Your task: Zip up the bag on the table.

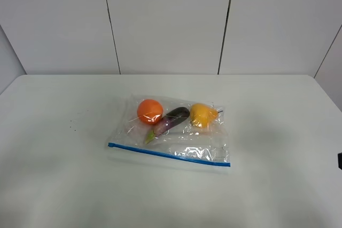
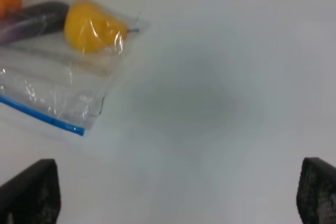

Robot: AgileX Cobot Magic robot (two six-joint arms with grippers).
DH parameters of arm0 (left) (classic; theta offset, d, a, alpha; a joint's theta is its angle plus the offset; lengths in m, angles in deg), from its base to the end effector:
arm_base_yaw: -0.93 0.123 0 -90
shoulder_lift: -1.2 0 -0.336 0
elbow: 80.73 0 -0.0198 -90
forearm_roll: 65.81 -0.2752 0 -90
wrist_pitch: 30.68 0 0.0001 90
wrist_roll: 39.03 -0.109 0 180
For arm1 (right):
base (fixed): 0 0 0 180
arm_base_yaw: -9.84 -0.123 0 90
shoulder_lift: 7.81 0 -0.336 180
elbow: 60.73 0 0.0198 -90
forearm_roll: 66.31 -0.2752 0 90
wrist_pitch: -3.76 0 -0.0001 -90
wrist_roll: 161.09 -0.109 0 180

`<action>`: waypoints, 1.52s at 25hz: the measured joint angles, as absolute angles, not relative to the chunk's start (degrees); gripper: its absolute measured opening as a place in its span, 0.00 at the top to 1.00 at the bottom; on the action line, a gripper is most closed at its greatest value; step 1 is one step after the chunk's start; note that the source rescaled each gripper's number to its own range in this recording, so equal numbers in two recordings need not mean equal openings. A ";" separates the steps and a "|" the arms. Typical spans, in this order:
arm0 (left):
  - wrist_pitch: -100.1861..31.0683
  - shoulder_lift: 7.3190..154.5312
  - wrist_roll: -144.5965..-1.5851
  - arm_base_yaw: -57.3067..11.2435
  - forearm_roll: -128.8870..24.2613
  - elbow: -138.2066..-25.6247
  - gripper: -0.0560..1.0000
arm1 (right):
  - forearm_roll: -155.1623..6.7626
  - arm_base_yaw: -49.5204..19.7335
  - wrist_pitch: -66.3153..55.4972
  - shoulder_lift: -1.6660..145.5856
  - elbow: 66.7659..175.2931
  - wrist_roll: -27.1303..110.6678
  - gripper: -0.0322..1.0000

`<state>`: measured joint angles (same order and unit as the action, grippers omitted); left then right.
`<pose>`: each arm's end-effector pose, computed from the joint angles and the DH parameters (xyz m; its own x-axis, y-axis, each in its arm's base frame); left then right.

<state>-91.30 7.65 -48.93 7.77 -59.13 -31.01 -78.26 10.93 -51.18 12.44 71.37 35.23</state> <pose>-0.0179 -0.0133 0.2817 -0.4453 0.0620 -0.8933 0.0229 0.9981 0.0578 0.0237 0.0180 0.3023 -0.5097 -0.1511 -0.8470 -0.2101 0.9765 -0.0477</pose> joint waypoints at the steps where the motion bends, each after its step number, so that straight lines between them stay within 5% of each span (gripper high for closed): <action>1: -91.30 7.65 -48.93 7.77 -59.13 -31.01 0.00 | -78.19 10.93 -51.76 10.71 71.37 34.55 0.00; 9: -91.30 7.65 -48.93 7.77 -59.13 -31.01 0.00 | -77.42 10.93 -54.35 -1.39 71.30 34.15 0.00; 38: -91.30 7.65 -48.93 7.77 -59.13 -31.01 0.00 | -71.25 10.93 -55.46 -1.39 69.66 26.33 0.00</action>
<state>-91.30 7.65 -48.93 7.77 -59.13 -31.01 -71.25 10.93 -55.46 -1.39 69.66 26.33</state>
